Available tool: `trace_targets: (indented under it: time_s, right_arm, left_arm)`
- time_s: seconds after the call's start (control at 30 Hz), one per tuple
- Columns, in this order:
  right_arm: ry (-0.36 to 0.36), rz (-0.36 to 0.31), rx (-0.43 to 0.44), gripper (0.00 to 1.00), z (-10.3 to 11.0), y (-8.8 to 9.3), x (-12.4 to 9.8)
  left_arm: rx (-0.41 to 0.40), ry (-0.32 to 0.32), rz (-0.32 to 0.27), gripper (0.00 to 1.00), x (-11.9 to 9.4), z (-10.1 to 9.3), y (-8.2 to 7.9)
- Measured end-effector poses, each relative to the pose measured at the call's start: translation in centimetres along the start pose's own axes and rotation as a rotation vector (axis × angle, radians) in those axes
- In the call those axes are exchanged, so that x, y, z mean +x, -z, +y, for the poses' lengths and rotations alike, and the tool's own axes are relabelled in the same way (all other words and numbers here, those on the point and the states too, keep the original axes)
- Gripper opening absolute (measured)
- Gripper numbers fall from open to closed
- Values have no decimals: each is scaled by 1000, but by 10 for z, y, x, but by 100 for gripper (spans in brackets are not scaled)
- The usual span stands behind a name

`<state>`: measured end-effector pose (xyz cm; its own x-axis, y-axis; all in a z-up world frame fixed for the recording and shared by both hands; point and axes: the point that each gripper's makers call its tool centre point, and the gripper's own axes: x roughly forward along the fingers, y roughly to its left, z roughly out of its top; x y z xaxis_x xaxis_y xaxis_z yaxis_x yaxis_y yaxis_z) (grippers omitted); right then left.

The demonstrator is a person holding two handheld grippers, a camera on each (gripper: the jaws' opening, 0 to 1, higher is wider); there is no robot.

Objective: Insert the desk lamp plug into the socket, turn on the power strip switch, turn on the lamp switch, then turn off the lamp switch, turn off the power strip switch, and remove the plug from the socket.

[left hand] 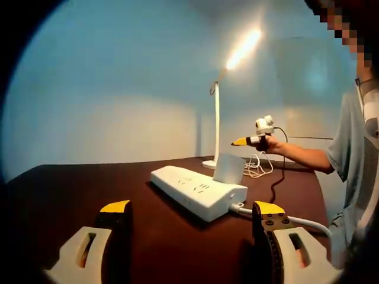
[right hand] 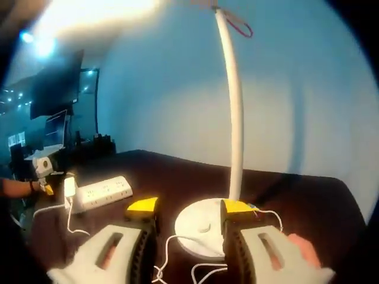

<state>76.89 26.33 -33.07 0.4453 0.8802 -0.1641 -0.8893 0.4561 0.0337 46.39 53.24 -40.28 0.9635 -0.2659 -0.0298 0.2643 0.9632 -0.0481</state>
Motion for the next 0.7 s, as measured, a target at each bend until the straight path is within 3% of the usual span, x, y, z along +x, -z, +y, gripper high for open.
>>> trace_targets:
  time_s: [0.13, 0.27, 0.33, 0.53, 0.7]
  right_arm:
    - [16, 5, -46, 64, 9, -10, -19]
    - [56, 16, -112, 80, 2, -22, -28]
    - [67, 15, -131, 83, 12, -23, -37]
    - [69, 9, -136, 92, 14, -32, -55]
    - [67, 0, -118, 96, 25, -27, -78]
  left_arm:
    - [-1, -3, -17, 79, -1, 5, -2]
    - [10, -8, -16, 80, -2, 6, -2]
    - [5, -8, -24, 80, -2, 8, -3]
    - [2, -7, -28, 80, -1, 5, -5]
    - [-15, -3, -41, 81, -1, 2, -8]
